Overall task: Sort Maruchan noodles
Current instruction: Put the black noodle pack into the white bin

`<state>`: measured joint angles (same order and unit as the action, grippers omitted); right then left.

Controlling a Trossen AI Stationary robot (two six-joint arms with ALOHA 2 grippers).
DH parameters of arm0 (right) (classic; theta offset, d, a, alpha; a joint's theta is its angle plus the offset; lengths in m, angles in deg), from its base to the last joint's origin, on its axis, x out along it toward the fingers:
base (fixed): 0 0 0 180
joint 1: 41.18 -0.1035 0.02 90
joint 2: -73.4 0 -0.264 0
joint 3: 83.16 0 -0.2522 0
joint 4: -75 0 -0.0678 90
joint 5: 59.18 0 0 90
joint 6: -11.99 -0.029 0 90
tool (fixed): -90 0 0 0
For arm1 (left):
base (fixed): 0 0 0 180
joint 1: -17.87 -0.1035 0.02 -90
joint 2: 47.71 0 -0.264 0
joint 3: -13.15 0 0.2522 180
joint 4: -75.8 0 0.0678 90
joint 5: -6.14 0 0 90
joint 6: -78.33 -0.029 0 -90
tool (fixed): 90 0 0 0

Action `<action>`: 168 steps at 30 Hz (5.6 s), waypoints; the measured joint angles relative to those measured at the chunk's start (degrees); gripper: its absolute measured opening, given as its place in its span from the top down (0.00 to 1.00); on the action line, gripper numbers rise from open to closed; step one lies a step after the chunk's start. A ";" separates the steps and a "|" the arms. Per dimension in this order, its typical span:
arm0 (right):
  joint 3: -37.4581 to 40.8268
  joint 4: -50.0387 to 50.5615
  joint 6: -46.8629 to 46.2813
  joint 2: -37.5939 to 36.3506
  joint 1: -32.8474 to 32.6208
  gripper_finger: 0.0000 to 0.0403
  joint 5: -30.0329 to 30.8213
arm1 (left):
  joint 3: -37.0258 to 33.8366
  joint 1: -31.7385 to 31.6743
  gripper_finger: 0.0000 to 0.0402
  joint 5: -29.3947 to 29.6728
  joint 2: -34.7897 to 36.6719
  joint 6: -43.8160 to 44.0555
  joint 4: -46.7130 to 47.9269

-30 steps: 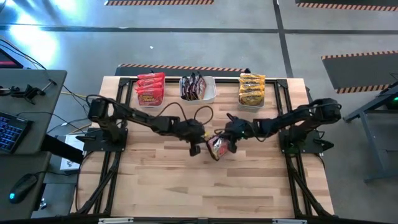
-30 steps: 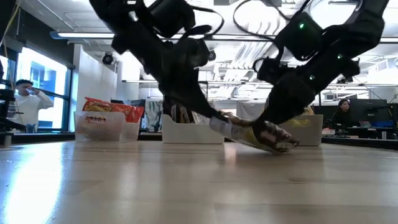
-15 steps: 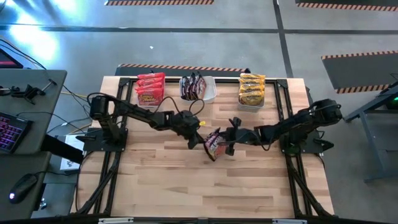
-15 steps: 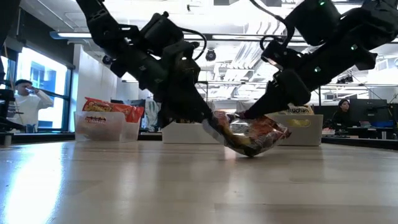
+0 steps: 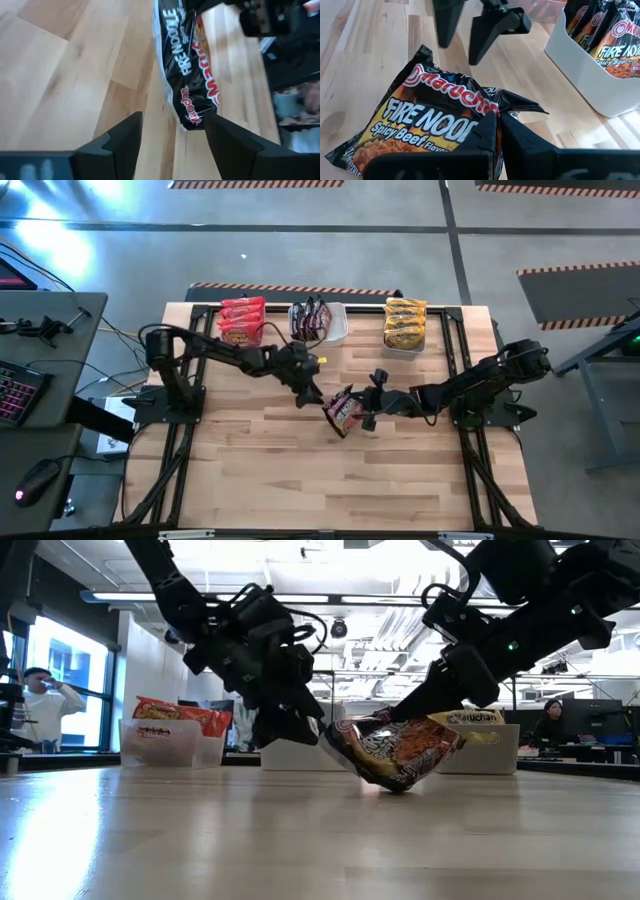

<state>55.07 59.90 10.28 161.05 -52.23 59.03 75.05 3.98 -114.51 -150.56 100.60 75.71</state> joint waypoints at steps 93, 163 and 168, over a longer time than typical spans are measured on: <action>0.00 30.18 1.61 -40.74 3.58 0.81 10.41 | 16.22 -3.13 1.00 16.36 5.72 -6.86 9.64; -0.04 12.22 12.42 0.87 4.47 0.41 6.74 | 16.85 11.92 1.00 41.21 -4.68 -24.40 17.11; -0.04 4.39 17.86 5.73 5.19 0.43 8.64 | 16.85 11.92 1.00 41.17 -4.68 -24.32 17.04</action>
<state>55.03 64.29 28.14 166.79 -47.04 67.67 91.90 15.90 -73.34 -155.24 76.29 92.75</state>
